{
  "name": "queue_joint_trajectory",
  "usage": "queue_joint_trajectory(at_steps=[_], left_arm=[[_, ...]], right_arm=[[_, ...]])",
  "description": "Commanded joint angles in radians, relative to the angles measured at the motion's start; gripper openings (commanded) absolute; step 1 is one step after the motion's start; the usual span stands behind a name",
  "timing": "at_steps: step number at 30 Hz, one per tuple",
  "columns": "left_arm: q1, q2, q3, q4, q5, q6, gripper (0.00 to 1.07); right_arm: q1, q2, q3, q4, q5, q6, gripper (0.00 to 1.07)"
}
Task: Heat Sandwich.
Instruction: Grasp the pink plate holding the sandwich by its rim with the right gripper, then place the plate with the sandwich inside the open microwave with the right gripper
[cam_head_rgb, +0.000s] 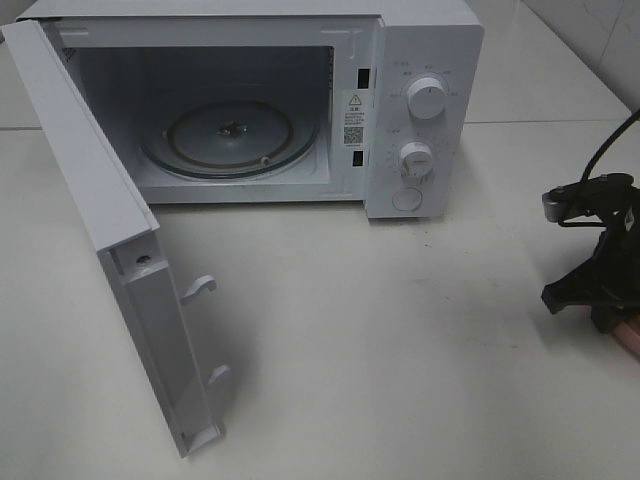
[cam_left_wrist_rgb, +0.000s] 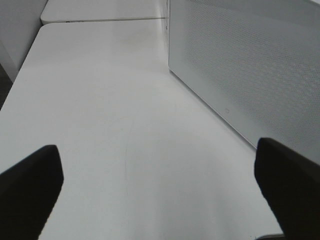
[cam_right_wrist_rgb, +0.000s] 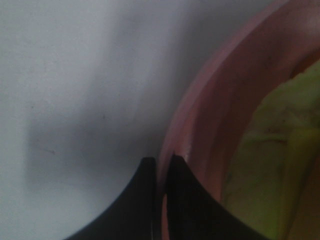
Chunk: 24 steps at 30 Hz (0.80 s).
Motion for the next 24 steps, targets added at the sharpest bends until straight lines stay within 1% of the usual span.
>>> queue_joint_trajectory(at_steps=[1, 9, 13, 17, 24], left_arm=[[-0.001, -0.027, 0.003, -0.002, -0.001, -0.003, 1.0], [-0.001, -0.027, 0.003, -0.002, -0.001, -0.003, 1.0], [-0.001, -0.027, 0.003, -0.002, -0.001, -0.003, 1.0], [-0.001, -0.027, 0.003, -0.002, -0.001, -0.003, 1.0], [-0.001, -0.027, 0.003, -0.002, -0.001, -0.003, 1.0]], right_arm=[[-0.003, 0.004, -0.002, -0.03, 0.005, 0.031, 0.0], [-0.001, 0.001, -0.002, -0.109, 0.052, 0.123, 0.0], [0.023, 0.001, -0.002, -0.155, 0.074, 0.157, 0.0], [0.086, 0.001, -0.002, -0.274, 0.136, 0.278, 0.0], [0.134, 0.001, -0.002, -0.311, 0.211, 0.32, 0.0]])
